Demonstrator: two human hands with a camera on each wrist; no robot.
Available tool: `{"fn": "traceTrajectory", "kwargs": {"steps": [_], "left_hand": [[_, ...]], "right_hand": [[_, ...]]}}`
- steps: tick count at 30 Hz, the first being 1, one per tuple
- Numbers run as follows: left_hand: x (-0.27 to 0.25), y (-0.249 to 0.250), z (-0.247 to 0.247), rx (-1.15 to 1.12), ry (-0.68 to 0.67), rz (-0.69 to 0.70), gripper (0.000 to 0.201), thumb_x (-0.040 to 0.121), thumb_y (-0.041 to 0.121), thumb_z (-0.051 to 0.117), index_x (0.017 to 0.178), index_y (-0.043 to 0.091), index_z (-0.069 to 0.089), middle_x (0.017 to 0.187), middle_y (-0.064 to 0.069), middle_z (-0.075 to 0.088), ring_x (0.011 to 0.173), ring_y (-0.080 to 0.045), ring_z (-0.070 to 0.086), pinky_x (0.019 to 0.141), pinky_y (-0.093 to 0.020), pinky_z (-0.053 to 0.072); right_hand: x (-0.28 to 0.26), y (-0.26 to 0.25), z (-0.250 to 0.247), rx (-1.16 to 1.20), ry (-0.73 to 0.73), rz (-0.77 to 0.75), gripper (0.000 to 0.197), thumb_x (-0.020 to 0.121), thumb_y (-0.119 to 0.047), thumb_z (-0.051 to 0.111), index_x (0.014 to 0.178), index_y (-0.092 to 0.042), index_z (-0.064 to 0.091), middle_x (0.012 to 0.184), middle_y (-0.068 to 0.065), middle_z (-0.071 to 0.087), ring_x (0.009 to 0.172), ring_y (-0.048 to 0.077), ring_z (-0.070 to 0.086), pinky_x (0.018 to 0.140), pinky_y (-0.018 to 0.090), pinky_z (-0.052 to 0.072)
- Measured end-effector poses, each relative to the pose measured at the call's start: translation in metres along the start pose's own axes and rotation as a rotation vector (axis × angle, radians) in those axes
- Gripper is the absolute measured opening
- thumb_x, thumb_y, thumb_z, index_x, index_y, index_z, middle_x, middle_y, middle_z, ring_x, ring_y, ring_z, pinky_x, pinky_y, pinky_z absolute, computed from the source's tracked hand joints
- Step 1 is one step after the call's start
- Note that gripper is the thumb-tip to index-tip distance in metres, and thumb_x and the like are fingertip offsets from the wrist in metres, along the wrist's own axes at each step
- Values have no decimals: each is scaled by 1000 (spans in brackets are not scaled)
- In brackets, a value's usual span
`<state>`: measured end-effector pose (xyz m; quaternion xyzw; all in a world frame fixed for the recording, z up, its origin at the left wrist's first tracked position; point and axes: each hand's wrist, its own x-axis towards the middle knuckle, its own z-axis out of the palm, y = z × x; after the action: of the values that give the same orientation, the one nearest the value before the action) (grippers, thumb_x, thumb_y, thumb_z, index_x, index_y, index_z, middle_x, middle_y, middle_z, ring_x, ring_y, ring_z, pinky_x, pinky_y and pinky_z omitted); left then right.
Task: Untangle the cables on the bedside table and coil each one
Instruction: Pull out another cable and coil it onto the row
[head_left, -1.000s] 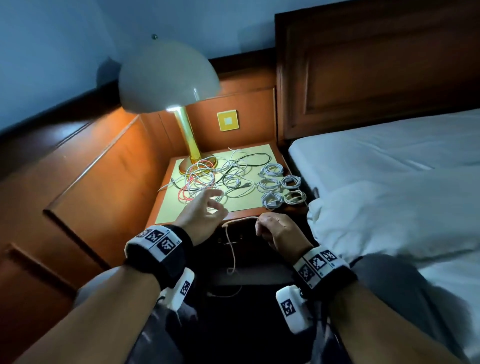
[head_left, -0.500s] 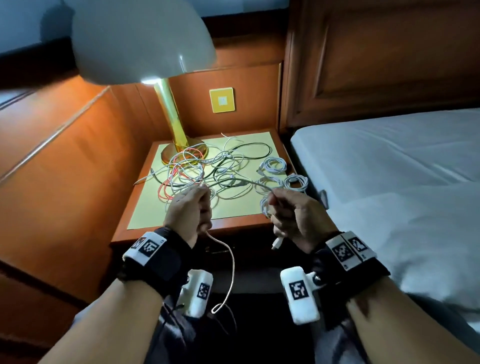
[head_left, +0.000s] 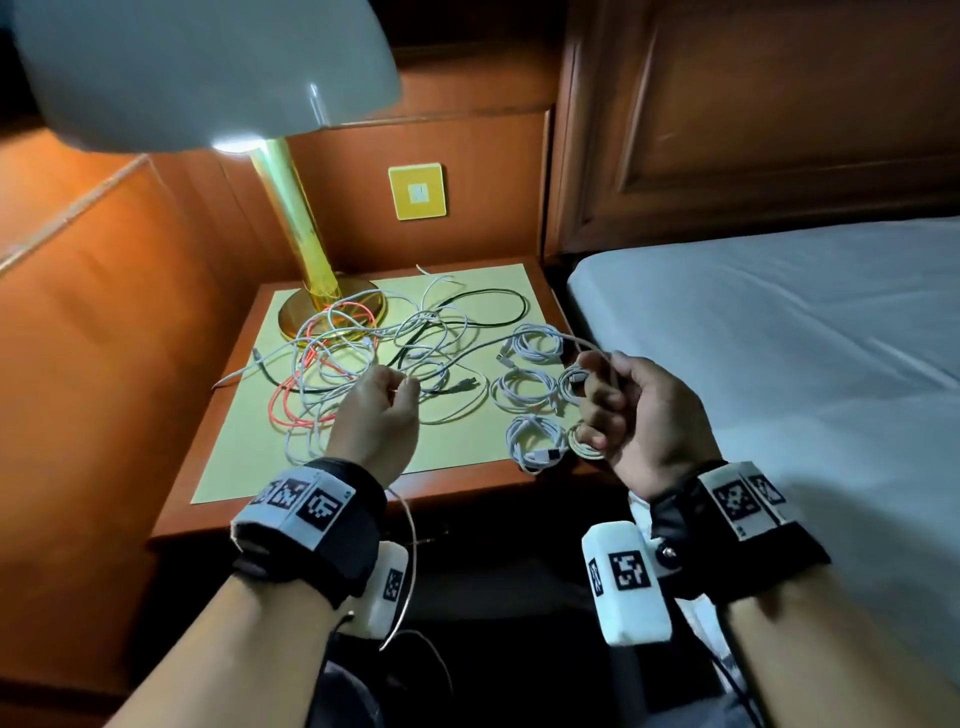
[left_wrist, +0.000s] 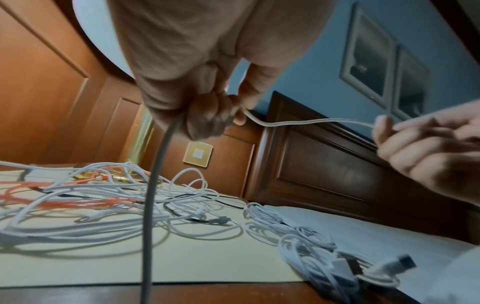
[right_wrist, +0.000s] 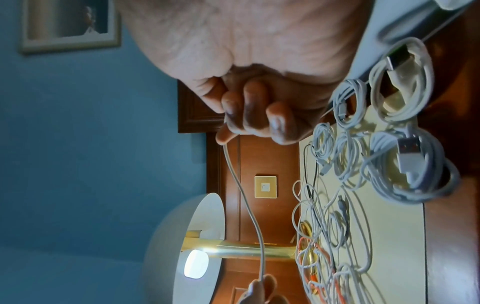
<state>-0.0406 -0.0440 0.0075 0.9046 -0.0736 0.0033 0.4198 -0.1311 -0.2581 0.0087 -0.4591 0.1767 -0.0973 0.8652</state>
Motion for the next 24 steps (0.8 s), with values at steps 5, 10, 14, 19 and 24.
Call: {"fn": "traceTrajectory", "kwargs": {"steps": [5, 10, 14, 19, 24], "left_hand": [[-10, 9, 15, 40, -39, 182, 18, 98, 14, 55, 95, 19, 72, 91, 4, 67, 74, -10, 58, 61, -18, 40], [-21, 13, 22, 85, -175, 521, 12, 91, 16, 71, 95, 23, 80, 90, 7, 70, 74, -1, 59, 68, -8, 40], [-19, 16, 18, -35, -144, 566, 7, 89, 19, 74, 90, 22, 80, 85, 10, 72, 75, -8, 63, 69, -19, 48], [-19, 16, 17, -141, -177, 450, 5, 85, 19, 78, 82, 22, 74, 73, 9, 70, 68, -11, 62, 65, -20, 48], [-16, 10, 16, -128, -256, 391, 10, 92, 34, 69, 96, 27, 73, 64, 13, 58, 57, -6, 50, 57, -26, 42]], "right_hand": [[5, 5, -4, -478, 34, -309, 31, 104, -22, 42, 101, -19, 72, 64, -7, 47, 53, 9, 37, 51, 28, 28], [0, 21, -6, -1129, -14, -625, 24, 101, -13, 53, 108, -17, 75, 105, -8, 67, 94, -1, 63, 80, -1, 36], [-3, 27, -7, -1171, -222, -351, 23, 102, -17, 53, 107, -25, 74, 102, -11, 73, 98, 2, 65, 98, 10, 42], [-11, 22, 1, -883, -383, -202, 25, 105, -14, 46, 105, -17, 71, 85, 4, 73, 49, 2, 49, 54, 12, 38], [-8, 18, 0, -668, -458, -106, 26, 103, -16, 46, 109, -7, 70, 74, 5, 64, 59, 15, 43, 53, 22, 31]]}}
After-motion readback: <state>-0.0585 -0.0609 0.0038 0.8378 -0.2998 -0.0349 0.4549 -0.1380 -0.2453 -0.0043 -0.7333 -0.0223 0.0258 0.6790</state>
